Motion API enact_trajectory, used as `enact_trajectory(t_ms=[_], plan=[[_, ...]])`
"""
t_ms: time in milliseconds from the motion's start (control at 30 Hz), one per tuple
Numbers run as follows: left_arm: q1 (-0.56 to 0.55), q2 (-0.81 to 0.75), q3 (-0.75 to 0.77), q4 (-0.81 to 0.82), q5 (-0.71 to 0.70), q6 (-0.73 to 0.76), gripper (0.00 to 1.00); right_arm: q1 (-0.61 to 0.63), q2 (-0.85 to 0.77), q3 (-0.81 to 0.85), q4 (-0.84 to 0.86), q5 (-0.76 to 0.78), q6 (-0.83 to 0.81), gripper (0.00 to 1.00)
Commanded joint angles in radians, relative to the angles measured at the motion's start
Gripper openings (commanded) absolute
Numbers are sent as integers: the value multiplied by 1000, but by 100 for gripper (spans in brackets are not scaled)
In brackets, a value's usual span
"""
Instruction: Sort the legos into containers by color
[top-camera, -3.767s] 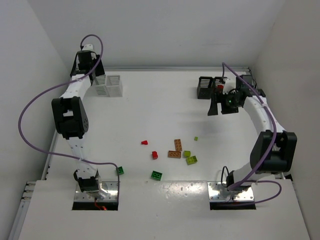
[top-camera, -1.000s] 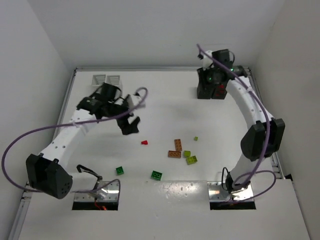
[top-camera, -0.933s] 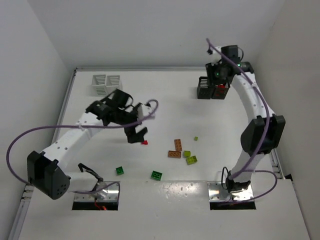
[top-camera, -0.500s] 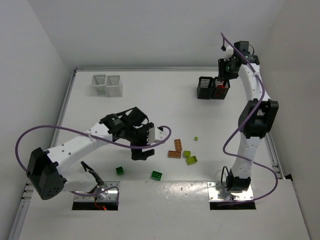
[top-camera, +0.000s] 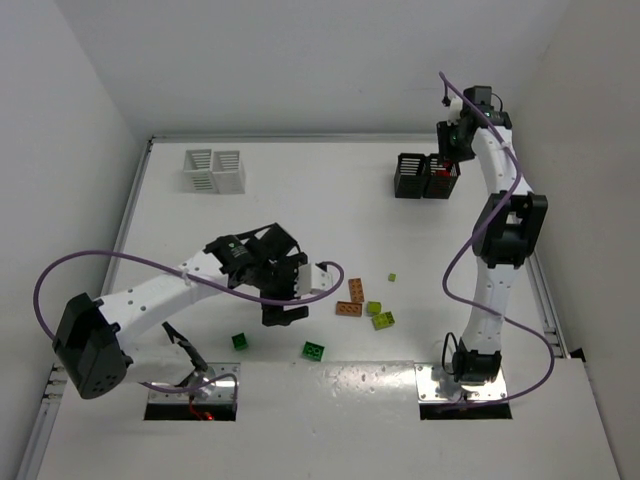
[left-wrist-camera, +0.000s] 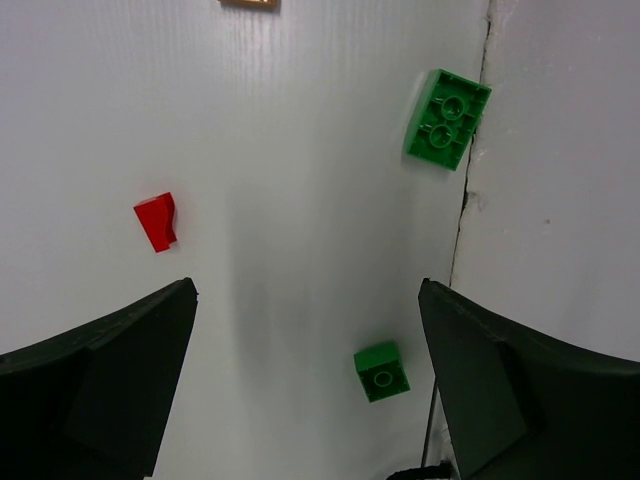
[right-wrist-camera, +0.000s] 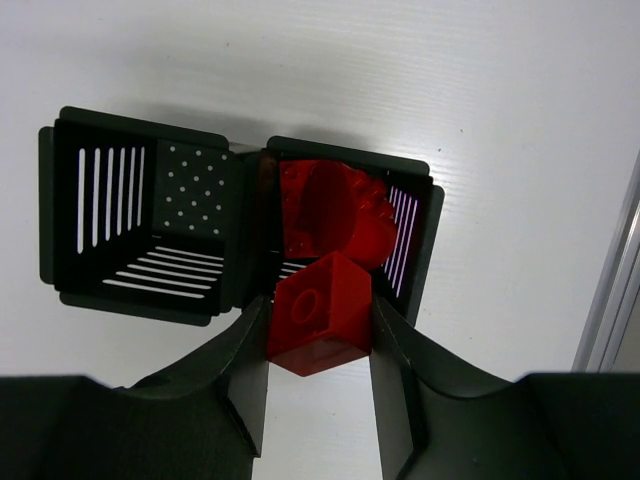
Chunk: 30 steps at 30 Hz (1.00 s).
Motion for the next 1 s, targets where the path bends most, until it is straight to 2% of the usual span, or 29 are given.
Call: enact_trajectory(t_ms=[0, 400, 567, 967], plan=[[-21, -25, -10, 29, -6, -11, 99, -4, 4, 44, 38, 33, 13, 31], [-71, -25, -58, 73, -15, -44, 99, -4, 42, 74, 48, 62, 13, 58], [-102, -15, -78, 82, -2, -54, 99, -4, 24, 87, 48, 62, 31, 60], [-241, 52, -110, 167, 71, -100, 99, -4, -119, 24, -2, -94, 73, 60]])
